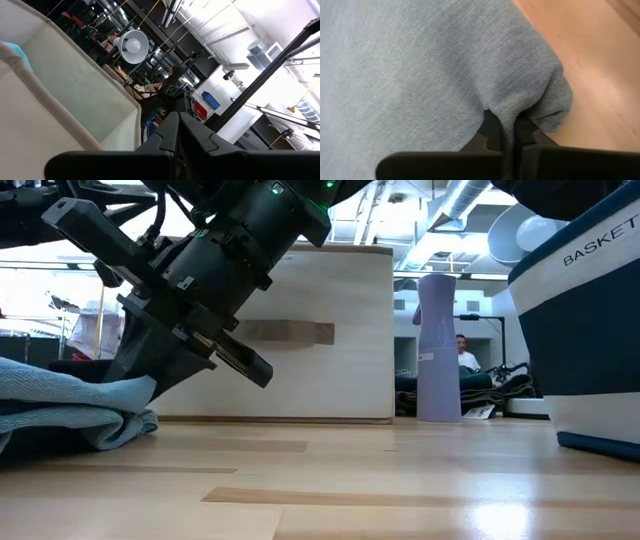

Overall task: Sort clothes
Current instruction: Put the blue pants into the laundry organizer

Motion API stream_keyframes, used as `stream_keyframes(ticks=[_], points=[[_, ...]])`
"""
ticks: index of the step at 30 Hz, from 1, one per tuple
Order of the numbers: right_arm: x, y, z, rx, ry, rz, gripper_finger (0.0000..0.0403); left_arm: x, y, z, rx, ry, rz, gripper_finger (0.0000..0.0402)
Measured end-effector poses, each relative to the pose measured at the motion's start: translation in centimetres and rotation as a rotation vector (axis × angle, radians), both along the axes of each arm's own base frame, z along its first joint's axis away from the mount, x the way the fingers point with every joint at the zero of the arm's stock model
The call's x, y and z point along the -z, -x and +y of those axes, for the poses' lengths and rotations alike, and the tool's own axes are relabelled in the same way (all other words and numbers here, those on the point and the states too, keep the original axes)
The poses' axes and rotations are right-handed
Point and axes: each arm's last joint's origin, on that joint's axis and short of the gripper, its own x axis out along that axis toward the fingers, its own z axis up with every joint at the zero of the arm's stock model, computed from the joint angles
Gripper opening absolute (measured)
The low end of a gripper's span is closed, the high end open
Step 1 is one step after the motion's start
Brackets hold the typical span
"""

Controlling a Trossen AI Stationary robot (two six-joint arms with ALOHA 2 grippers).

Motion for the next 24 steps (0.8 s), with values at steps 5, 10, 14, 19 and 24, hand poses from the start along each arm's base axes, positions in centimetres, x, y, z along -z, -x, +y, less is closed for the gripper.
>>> stream_keyframes(ticks=[5,10,14,19,24], points=[[-0.5,0.1,0.2,-0.032,0.018,-0.017,0.0003,0.0,0.0,0.0,0.000,0.000,0.000,0.0011],[-2.7,0.5,0.8,-0.100,0.070,-0.078,0.0001,0.0,0.0,0.0,0.000,0.001,-0.001,0.0011],[-6.0,1.2,1.1,-0.148,0.116,-0.138,0.0001,0.0,0.0,0.0,0.000,0.001,-0.001,0.0011],[-9.8,2.2,1.1,-0.193,0.188,-0.218,0.0001,0.0,0.0,0.0,0.000,0.001,-0.004,0.0011],[-14.1,3.5,0.7,-0.226,0.241,-0.313,0.0000,0.0,0.0,0.0,0.000,0.002,-0.005,0.0011]])
